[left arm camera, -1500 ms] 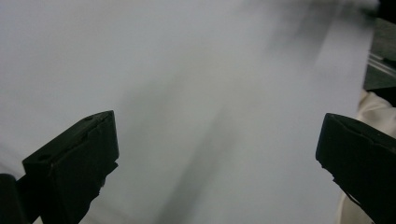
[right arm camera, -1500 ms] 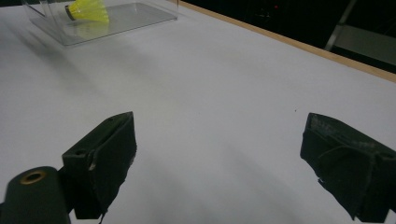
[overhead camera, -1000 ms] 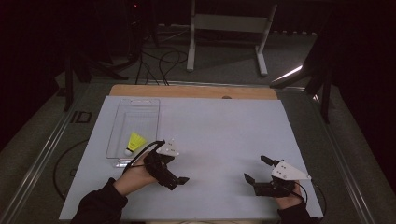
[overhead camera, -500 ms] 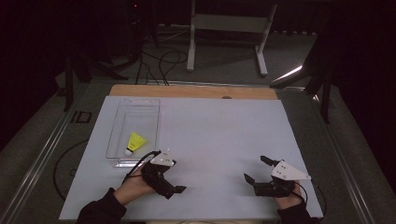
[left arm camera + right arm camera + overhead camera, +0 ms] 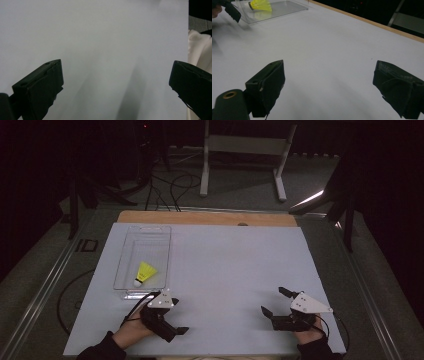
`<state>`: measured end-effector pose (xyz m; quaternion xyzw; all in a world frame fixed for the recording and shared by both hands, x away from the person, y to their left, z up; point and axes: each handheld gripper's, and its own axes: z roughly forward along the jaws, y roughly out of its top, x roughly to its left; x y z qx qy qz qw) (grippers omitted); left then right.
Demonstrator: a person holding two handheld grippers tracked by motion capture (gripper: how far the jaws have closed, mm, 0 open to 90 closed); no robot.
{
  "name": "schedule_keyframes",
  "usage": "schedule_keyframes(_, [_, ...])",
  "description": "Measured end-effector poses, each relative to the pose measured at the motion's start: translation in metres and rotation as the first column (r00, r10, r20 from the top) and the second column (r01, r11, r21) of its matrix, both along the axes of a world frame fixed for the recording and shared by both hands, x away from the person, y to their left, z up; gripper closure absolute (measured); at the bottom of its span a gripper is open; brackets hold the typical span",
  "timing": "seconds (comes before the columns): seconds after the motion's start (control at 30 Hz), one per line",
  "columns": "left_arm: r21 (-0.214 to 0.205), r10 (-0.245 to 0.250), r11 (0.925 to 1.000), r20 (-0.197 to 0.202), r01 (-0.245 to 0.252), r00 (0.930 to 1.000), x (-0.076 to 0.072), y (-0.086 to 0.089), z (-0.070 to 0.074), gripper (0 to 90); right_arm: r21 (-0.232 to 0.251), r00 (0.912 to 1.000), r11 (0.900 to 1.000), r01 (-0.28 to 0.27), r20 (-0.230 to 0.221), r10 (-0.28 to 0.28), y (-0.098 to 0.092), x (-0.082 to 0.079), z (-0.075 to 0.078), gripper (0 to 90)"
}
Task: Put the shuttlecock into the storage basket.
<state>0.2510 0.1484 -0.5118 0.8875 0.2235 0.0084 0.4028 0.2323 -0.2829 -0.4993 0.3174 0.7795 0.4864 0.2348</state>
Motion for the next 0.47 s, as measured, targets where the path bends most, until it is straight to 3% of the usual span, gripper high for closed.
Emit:
schedule_keyframes(0.1, [-0.009,0.027,0.9996,0.002,-0.027,0.9996,0.000,0.007,-0.003,0.1,0.000,1.0000,1.0000,-0.001,-0.001,0.001,0.000,0.000,0.000,10.3])
schedule_keyframes(0.27, [-0.060,0.067,0.9959,-0.007,-0.068,0.9977,0.002,0.016,-0.007,0.1,-0.002,1.0000,1.0000,-0.006,-0.005,0.006,0.000,0.000,-0.001,10.3])
schedule_keyframes(0.47, [-0.074,0.060,0.9955,0.005,-0.059,0.9982,0.002,0.016,-0.008,0.1,-0.014,0.9994,0.9996,-0.023,-0.026,0.023,0.002,0.002,-0.004,10.3])
